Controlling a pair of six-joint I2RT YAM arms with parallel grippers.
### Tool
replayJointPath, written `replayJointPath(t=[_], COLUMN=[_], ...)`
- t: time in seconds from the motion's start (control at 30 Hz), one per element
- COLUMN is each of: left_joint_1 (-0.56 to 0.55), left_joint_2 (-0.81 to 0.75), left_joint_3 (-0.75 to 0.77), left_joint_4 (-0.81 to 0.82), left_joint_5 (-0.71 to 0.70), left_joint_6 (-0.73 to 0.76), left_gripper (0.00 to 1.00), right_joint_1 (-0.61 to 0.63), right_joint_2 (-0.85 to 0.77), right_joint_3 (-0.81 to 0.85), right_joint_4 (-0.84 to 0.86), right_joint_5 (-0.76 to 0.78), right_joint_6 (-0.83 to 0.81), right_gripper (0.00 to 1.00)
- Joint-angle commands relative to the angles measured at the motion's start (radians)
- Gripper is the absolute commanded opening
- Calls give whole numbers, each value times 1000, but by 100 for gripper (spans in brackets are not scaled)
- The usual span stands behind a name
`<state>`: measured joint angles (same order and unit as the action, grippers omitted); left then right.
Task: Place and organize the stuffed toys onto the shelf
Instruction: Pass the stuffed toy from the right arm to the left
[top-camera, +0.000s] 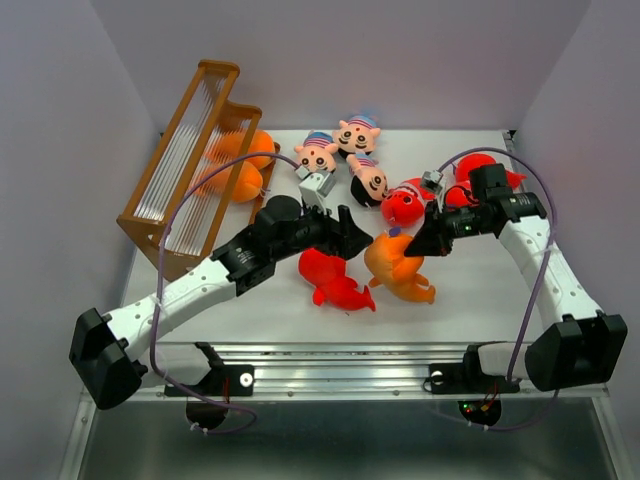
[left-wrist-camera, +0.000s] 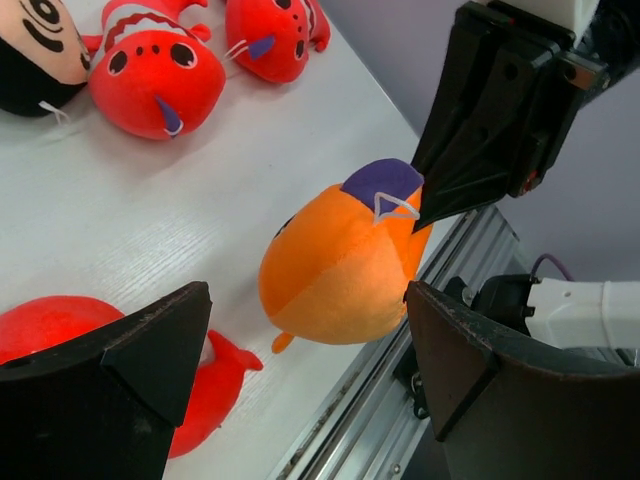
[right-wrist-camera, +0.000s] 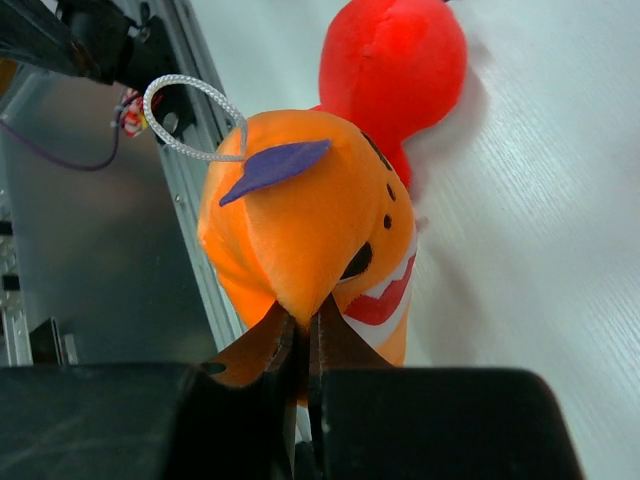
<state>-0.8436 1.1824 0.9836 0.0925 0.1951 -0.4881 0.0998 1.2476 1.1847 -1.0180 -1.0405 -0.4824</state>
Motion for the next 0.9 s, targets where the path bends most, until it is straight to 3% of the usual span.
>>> replayJointPath(t=[0.0, 0.17, 0.23, 0.4, 0.6, 0.87], left_joint_1=[-43, -112, -118, -140, -183, -221], left_joint_2=[-32, -40, -69, -142, -50, 84], left_joint_3=[-13, -83, -126, -304, -228, -106], left_joint_4=[18, 79, 153, 421, 438, 420], left_joint_5=[26, -5, -26, -95, -184, -325], left_joint_6=[74, 102, 88, -53, -79, -101], left_gripper=[90, 91, 91, 92, 92, 94], right_joint_1=[18, 18, 18, 18, 18, -55], right_joint_2=[55, 30, -3, -7, 33, 70], right_joint_3=[69, 78, 78, 154, 197, 141], right_joint_4=[-116, 30, 154, 265, 338, 498], right_joint_5=[-105, -104, -73, 17, 77, -47], right_joint_6=[-134, 36, 182, 407, 646, 902], right_gripper=[1, 1, 1, 1, 1, 1])
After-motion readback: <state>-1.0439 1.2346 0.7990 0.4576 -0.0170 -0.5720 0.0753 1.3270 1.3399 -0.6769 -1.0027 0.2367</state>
